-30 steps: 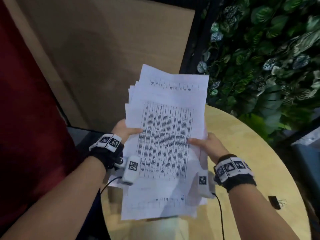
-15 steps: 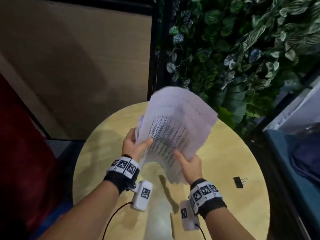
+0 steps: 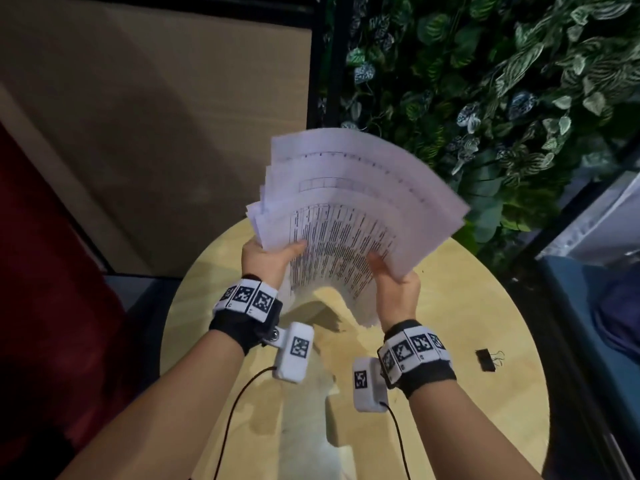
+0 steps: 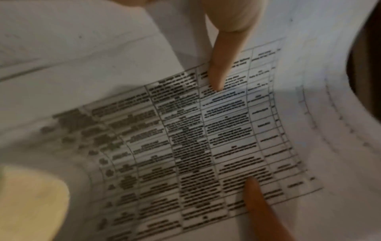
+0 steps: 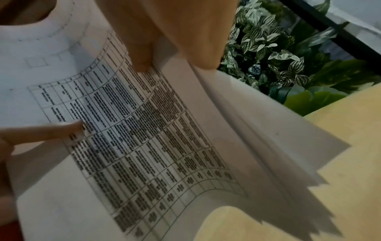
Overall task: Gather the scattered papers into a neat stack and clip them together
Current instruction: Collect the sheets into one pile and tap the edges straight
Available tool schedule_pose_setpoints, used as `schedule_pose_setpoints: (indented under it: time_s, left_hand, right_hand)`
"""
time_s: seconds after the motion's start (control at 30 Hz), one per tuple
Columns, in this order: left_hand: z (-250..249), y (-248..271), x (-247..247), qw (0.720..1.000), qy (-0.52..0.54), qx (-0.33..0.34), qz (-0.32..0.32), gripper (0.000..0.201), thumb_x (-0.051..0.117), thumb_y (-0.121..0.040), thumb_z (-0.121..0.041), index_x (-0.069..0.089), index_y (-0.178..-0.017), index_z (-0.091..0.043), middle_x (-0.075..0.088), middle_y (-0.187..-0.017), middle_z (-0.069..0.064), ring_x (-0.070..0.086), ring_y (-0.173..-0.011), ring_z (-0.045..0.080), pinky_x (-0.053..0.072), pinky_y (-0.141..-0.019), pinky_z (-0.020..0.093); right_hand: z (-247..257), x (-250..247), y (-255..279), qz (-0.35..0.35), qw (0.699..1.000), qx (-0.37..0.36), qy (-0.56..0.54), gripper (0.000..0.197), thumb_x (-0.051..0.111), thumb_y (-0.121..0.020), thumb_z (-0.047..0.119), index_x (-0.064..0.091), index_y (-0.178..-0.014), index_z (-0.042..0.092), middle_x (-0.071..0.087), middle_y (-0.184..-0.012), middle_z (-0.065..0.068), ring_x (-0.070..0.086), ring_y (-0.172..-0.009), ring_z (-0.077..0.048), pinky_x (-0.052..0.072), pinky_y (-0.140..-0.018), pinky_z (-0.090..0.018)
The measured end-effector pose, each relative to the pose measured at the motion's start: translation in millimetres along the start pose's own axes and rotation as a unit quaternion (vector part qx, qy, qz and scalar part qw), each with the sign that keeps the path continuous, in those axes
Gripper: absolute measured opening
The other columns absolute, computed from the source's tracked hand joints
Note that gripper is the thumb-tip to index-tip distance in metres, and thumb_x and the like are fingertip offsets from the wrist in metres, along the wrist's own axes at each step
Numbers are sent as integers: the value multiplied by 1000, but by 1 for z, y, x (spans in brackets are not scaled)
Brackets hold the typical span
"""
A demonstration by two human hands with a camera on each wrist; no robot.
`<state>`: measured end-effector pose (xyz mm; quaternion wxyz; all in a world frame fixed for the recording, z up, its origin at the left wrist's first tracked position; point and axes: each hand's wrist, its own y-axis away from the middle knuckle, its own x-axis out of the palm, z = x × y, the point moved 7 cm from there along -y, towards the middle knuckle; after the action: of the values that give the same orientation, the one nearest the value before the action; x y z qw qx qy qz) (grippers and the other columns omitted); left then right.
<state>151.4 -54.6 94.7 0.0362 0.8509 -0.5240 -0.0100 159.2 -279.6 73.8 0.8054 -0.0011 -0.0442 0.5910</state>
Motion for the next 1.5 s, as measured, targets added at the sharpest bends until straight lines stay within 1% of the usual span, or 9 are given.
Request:
schedule_pose_setpoints:
  time_s: [0.1, 0.3, 0.43, 0.63, 0.8, 1.0, 1.13, 1.3, 1.5]
  left_hand:
    - [9, 16, 2, 999, 29, -21, -11, 24, 74, -75, -8, 63, -93, -16, 64, -76, -8, 61, -69, 5, 48, -53, 3]
    - [50, 26, -7, 995, -46, -89, -1, 33, 74, -76, -6, 57, -104, -6, 60, -97, 5, 57, -93, 17, 38, -83, 20]
    - [54, 3, -15, 990, -86, -113, 25, 39, 74, -76, -11, 63, -110, 4, 67, -105, 17, 63, -95, 23, 40, -80, 22]
    - [58, -19, -14, 976, -126, -150, 90, 25, 77, -73, -12, 66, -93, -3, 64, -90, 8, 57, -94, 22, 39, -81, 26]
    - [56, -19, -16, 976, -134, -138, 102, 21, 74, -74, -5, 66, -93, -2, 60, -78, 5, 53, -87, 19, 40, -75, 25]
    - [62, -23, -16, 972, -117, -151, 134, 22, 69, -75, 6, 65, -94, -5, 63, -84, 3, 57, -98, 23, 44, -78, 26]
    - [60, -26, -12, 974, -82, -128, 166, 23, 82, -63, -14, 73, -84, -9, 70, -65, -8, 64, -87, 18, 55, -78, 30]
    - [71, -36, -28, 967, -153, -143, 147, 34, 76, -73, -18, 66, -106, -13, 67, -108, 7, 59, -113, 27, 40, -106, 42]
    - [45, -29, -23, 981, -143, -93, 94, 33, 67, -83, -17, 63, -111, 1, 62, -91, 7, 57, -90, 20, 40, -78, 24]
  right_hand:
    - [-7, -1, 18, -14, 1000, -1, -27, 12, 61, -89, 19, 63, -81, 27, 64, -83, 10, 58, -77, -3, 52, -70, -14]
    - [-46, -1, 34, 40, 994, 85, 58, 12, 70, -82, 19, 64, -86, 28, 68, -87, 7, 64, -87, -10, 50, -93, -51]
    - [8, -14, 20, -59, 990, -71, 106, 79, 75, -69, 45, 40, -135, 18, 51, -134, -5, 47, -127, -21, 38, -106, -53]
    - [147, 49, 51, -146, 793, -436, 400, 104, 63, -71, 53, 0, -147, 22, 11, -152, 0, 3, -141, -24, -13, -109, -53]
    - [100, 112, 43, 135, 738, -298, 590, 86, 61, -80, 38, 13, -149, 23, 23, -154, -2, 11, -145, -27, 0, -106, -69]
    - [67, 120, 69, 128, 711, -366, 587, 80, 75, -62, 34, 45, -135, 19, 53, -133, -4, 46, -128, -29, 31, -95, -69]
    - [66, 105, 60, 78, 759, -393, 513, 83, 71, -66, 40, 38, -139, 20, 43, -143, -7, 37, -134, -31, 22, -103, -67]
    - [24, 8, -20, -7, 971, -65, 232, 114, 81, -66, 41, 6, -149, 20, 17, -156, -5, 17, -143, -21, 18, -115, -48]
    - [-3, 6, -39, 82, 977, 34, 194, 37, 80, -67, 39, 68, -76, 5, 62, -65, -1, 60, -58, -14, 51, -64, -34]
